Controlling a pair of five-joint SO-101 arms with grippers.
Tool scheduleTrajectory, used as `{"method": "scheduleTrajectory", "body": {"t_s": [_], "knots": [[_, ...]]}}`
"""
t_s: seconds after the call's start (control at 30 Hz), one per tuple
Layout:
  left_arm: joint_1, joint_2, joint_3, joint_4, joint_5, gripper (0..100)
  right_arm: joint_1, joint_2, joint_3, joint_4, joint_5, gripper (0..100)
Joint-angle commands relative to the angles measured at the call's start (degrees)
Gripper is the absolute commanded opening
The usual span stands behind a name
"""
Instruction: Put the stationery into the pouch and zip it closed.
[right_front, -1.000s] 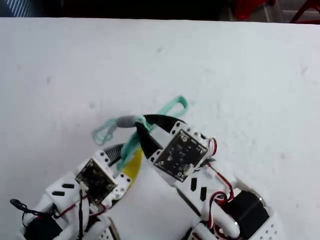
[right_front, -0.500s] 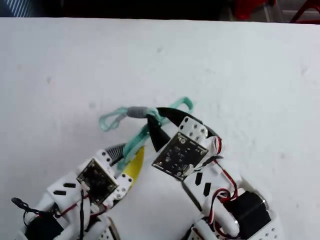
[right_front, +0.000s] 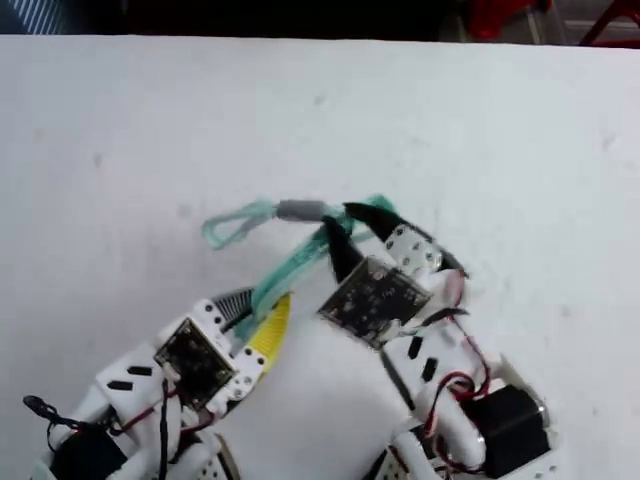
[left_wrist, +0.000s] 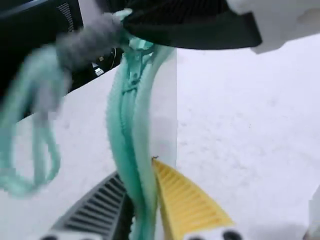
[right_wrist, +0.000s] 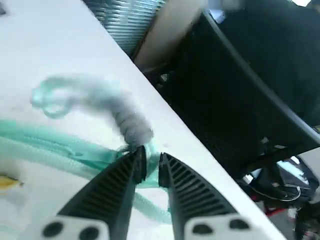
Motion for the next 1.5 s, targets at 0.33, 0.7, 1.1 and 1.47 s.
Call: {"method": "scheduleTrajectory", "body": {"t_s": [0.33, 0.7, 1.1, 1.47], "knots": [[0.4, -0.4, -0.4, 1.4, -0.6, 2, 12.7, 0.7, 2.5, -7.3, 4.9, 1.9], [0.7, -0.4, -0.4, 2.3, -3.5, 2, 0.3, 3.5, -20.0, 10.2, -14.6, 2.3], [0.8, -0.4, -0.4, 3.0, -4.2, 2, -10.9, 30.7, -50.9, 34.6, -31.7, 16.6], [0.8, -0.4, -0.4, 2.7, -4.2, 2, -10.7, 49.8, -60.0, 33.7, -38.2, 16.3]]}}
